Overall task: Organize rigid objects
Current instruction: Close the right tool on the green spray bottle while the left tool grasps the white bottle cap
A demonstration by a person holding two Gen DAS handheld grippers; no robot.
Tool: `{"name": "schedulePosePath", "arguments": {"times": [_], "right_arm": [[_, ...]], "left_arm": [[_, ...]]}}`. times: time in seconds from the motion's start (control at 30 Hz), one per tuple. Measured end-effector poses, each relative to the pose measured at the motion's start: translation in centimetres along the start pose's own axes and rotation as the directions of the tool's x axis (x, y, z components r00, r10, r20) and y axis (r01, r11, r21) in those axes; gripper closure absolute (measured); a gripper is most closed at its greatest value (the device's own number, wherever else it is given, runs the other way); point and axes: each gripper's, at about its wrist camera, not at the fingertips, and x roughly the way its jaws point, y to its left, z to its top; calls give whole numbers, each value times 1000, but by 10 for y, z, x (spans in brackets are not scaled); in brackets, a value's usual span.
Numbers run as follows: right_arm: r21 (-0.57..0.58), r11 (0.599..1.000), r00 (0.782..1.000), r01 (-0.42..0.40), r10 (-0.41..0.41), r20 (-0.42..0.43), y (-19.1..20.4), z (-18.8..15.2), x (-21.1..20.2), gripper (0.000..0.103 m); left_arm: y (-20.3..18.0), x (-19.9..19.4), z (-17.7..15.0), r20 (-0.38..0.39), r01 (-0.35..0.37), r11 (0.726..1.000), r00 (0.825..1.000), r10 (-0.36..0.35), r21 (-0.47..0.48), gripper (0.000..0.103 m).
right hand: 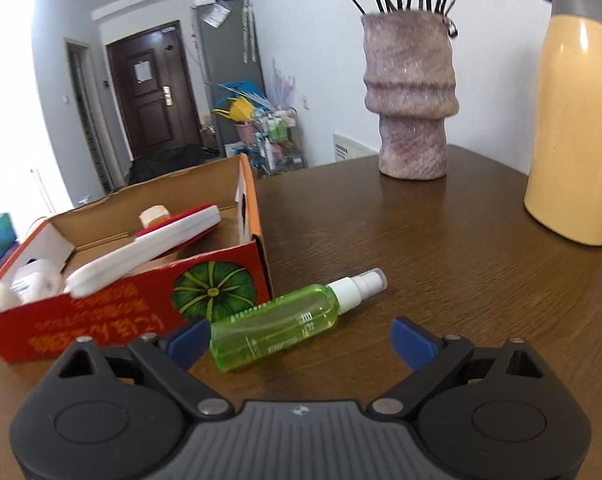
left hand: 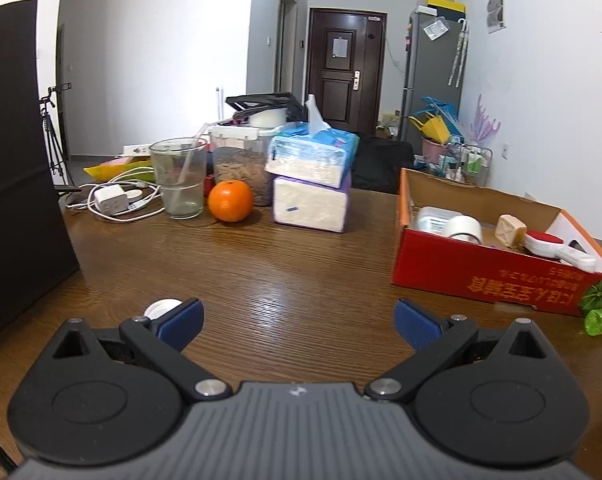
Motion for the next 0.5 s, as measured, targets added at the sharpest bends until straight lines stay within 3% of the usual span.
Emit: {"name": "schedulePosePath", "arguments": {"times": [0.2, 0.33, 0.5], "right_arm": [[70, 997, 999, 41, -39, -34, 3, 9, 26, 13], [90, 994, 996, 63, -57, -67, 4, 11, 38, 23], [49, 995, 994, 86, -83, -70, 8, 6, 40, 45]], "left_arm": [[16, 9, 4, -11, -32, 999, 999, 32, -13, 0], [28, 17, 6, -24, -61, 998, 998, 61, -20, 0], [49, 28, 9, -45, -105, 994, 994, 103, -39, 0]]}}
